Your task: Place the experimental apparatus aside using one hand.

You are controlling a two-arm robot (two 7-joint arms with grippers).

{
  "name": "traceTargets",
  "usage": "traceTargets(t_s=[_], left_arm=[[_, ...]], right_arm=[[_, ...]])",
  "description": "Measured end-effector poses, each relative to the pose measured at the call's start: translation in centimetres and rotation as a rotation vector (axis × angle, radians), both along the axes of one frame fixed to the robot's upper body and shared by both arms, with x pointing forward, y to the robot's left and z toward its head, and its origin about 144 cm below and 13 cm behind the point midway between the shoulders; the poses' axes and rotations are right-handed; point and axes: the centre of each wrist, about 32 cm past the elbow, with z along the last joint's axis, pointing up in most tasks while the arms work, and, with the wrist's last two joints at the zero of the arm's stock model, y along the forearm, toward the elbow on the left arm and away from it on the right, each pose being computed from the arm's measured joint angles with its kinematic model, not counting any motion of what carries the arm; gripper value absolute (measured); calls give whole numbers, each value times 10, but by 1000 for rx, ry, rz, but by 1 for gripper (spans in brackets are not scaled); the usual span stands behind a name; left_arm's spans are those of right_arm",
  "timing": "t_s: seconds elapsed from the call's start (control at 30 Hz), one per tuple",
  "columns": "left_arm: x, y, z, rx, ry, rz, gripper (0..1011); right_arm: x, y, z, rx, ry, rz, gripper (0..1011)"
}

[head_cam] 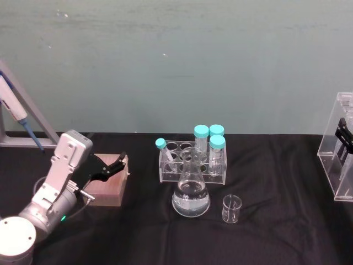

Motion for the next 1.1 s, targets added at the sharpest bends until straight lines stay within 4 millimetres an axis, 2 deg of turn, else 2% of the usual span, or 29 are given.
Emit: traceTargets(t_s=[1.1], left_arm=[[0,0,0,0,0,0,1000]], right_arm=[[-6,8,16,-69,-126,-14,1003]])
